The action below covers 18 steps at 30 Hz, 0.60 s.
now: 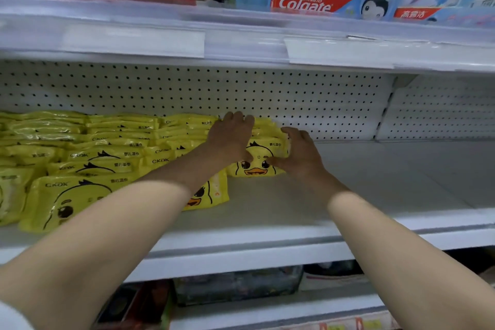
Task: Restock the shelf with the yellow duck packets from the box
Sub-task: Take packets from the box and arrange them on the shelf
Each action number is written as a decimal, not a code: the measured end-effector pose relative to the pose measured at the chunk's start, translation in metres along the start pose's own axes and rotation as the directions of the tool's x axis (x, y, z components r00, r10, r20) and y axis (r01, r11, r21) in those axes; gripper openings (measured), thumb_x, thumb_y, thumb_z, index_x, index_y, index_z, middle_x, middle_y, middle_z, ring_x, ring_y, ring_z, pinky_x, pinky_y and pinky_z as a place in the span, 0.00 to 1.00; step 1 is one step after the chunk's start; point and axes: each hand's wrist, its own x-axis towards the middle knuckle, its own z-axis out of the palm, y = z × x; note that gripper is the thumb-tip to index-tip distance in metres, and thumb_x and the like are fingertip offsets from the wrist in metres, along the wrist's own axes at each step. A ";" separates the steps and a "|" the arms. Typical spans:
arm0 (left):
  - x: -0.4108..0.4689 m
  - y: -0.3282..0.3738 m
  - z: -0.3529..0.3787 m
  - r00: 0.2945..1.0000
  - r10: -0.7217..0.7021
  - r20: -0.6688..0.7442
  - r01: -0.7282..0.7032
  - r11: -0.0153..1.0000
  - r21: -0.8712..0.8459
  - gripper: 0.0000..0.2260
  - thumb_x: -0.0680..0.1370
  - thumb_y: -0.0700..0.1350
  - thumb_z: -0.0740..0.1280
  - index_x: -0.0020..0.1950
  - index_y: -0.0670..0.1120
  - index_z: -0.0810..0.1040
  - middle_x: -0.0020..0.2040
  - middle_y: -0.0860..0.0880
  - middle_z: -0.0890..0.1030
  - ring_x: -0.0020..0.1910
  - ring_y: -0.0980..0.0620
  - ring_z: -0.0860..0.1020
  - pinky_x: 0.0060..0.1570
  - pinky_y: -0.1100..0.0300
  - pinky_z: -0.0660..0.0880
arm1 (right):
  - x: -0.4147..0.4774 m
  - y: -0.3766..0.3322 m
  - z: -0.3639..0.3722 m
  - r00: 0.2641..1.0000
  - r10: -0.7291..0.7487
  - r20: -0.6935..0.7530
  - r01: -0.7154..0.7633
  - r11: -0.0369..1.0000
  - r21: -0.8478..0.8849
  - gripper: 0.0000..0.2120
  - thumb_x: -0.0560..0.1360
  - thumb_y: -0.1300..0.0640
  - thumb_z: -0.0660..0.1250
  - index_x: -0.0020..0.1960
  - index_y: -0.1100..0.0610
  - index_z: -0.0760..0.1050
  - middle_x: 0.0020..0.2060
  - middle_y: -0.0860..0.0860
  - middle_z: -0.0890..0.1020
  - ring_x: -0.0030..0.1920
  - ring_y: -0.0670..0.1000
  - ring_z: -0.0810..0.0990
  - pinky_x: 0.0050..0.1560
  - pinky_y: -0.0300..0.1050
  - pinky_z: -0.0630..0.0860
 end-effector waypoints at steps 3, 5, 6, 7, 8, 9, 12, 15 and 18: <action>-0.019 0.011 -0.022 0.998 -0.049 -0.045 0.043 0.990 -0.131 0.38 0.66 0.54 0.78 0.70 0.46 0.65 0.66 0.44 0.70 0.67 0.43 0.67 0.59 0.47 0.72 | -0.011 -0.012 -0.016 0.998 -0.053 -0.020 0.053 0.999 -0.003 0.40 0.66 0.48 0.79 0.73 0.49 0.65 0.66 0.53 0.71 0.68 0.54 0.69 0.61 0.46 0.70; -0.039 0.017 -0.034 0.993 -0.097 -0.063 0.084 0.979 -0.186 0.37 0.66 0.54 0.78 0.70 0.47 0.66 0.66 0.44 0.70 0.67 0.43 0.66 0.60 0.47 0.72 | -0.021 -0.021 -0.028 0.997 -0.080 0.007 0.079 0.997 0.015 0.38 0.68 0.49 0.78 0.73 0.50 0.65 0.66 0.54 0.71 0.67 0.55 0.69 0.62 0.47 0.70; -0.051 0.020 -0.039 0.989 -0.136 -0.062 0.121 0.972 -0.200 0.37 0.67 0.53 0.78 0.70 0.47 0.66 0.66 0.44 0.69 0.67 0.43 0.66 0.60 0.46 0.72 | -0.028 -0.025 -0.033 0.996 -0.089 0.029 0.088 0.996 0.016 0.38 0.68 0.50 0.78 0.74 0.50 0.65 0.66 0.54 0.71 0.68 0.56 0.69 0.62 0.47 0.69; -0.064 0.023 -0.042 0.981 -0.185 -0.052 0.170 0.963 -0.210 0.36 0.67 0.53 0.78 0.70 0.48 0.66 0.67 0.44 0.69 0.68 0.43 0.66 0.60 0.46 0.72 | -0.036 -0.030 -0.038 0.994 -0.094 0.052 0.093 0.996 0.010 0.38 0.68 0.50 0.78 0.74 0.50 0.65 0.66 0.55 0.71 0.68 0.56 0.69 0.63 0.47 0.69; -0.077 0.026 -0.043 0.971 -0.235 -0.038 0.222 0.951 -0.215 0.36 0.68 0.54 0.77 0.70 0.48 0.66 0.67 0.45 0.68 0.68 0.43 0.66 0.60 0.46 0.73 | -0.045 -0.034 -0.042 0.993 -0.095 0.074 0.095 0.995 -0.002 0.37 0.69 0.50 0.78 0.74 0.50 0.65 0.66 0.55 0.71 0.68 0.56 0.69 0.64 0.48 0.69; -0.092 0.028 -0.044 0.959 -0.281 -0.029 0.269 0.939 -0.214 0.35 0.68 0.54 0.77 0.70 0.48 0.66 0.67 0.45 0.68 0.68 0.43 0.65 0.60 0.46 0.72 | -0.056 -0.037 -0.046 0.991 -0.091 0.097 0.093 0.996 -0.013 0.37 0.69 0.49 0.77 0.73 0.50 0.65 0.66 0.55 0.71 0.68 0.57 0.69 0.64 0.48 0.70; -0.139 0.034 -0.045 0.917 -0.394 -0.065 0.374 0.904 -0.209 0.33 0.69 0.53 0.77 0.69 0.48 0.67 0.65 0.44 0.69 0.67 0.42 0.66 0.60 0.47 0.73 | -0.097 -0.046 -0.053 0.980 -0.110 0.168 0.114 0.993 -0.016 0.36 0.70 0.47 0.76 0.73 0.46 0.65 0.67 0.54 0.70 0.68 0.57 0.69 0.65 0.49 0.71; -0.198 0.043 -0.042 0.857 -0.504 -0.105 0.474 0.852 -0.221 0.32 0.69 0.56 0.76 0.68 0.49 0.69 0.66 0.44 0.69 0.66 0.42 0.66 0.58 0.50 0.72 | -0.142 -0.059 -0.052 0.958 -0.164 0.234 0.169 0.986 -0.004 0.35 0.72 0.46 0.75 0.73 0.48 0.64 0.68 0.54 0.70 0.70 0.57 0.68 0.64 0.52 0.71; -0.258 0.047 -0.032 0.810 -0.583 -0.054 0.559 0.797 -0.227 0.31 0.69 0.56 0.76 0.67 0.49 0.69 0.69 0.42 0.66 0.69 0.41 0.63 0.61 0.48 0.72 | -0.185 -0.079 -0.040 0.914 -0.267 0.304 0.271 0.962 0.032 0.36 0.72 0.45 0.75 0.75 0.49 0.63 0.71 0.53 0.67 0.72 0.56 0.64 0.67 0.52 0.68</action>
